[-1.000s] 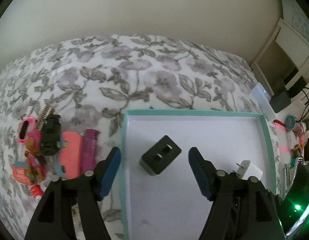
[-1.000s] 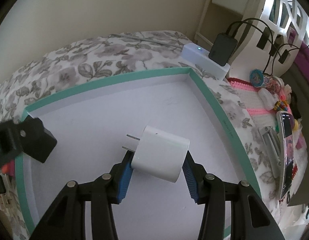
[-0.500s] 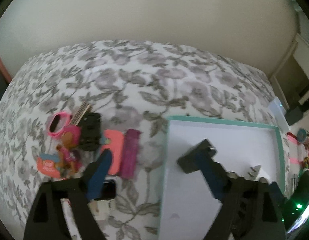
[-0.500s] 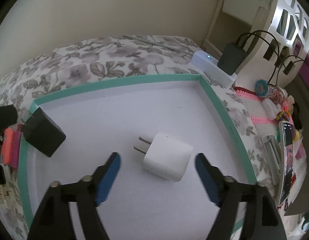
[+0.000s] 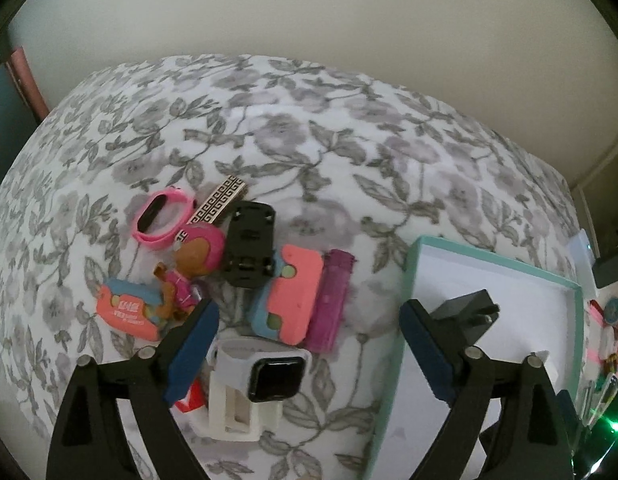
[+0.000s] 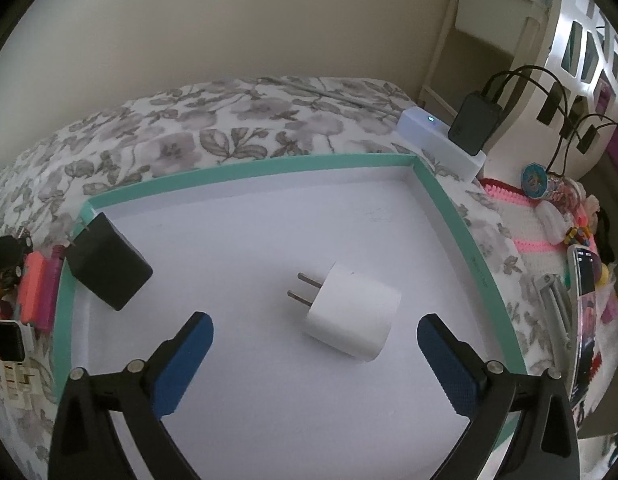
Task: Organize rigid objects
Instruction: 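Move both tools back over the pile of items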
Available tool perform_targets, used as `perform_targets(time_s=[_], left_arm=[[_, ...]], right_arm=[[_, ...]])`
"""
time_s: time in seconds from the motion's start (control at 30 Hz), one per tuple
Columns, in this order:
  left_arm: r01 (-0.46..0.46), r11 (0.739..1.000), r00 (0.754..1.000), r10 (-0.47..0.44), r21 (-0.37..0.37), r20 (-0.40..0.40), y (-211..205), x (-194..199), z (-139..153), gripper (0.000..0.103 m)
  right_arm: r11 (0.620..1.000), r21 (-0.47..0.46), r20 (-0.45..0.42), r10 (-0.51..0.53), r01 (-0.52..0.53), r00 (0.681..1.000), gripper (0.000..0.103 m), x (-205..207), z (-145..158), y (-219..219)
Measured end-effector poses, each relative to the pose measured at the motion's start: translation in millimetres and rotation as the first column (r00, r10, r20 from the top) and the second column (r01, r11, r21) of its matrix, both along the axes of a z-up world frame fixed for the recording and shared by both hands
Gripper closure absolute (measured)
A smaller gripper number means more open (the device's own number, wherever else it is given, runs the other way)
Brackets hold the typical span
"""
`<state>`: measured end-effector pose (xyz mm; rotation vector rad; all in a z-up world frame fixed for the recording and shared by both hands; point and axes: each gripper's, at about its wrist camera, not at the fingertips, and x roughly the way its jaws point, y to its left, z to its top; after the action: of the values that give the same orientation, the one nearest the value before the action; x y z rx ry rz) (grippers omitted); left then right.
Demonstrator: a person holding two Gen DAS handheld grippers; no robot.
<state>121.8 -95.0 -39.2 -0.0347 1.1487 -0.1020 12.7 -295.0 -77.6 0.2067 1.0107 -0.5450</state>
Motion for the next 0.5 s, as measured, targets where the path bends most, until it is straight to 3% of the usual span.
perform_targets(time_s=[0.27,0.5], left_arm=[[-0.054,0.995,0.999,0.054,-0.082,-0.002,20.5,5.0,5.0,0.004],[-0.091,0.988,0.992,0.101,-0.125,0.073,46.8,7.4,26.1,0.004]], right_arm=[[0.999,0.049,0.021,0.002,-0.003,1.000,0.000,-0.9,3.3,1.0],[0.985,0.170,0.088,-0.023,0.008,0.996,0.000,0.0,19.3,1.3]])
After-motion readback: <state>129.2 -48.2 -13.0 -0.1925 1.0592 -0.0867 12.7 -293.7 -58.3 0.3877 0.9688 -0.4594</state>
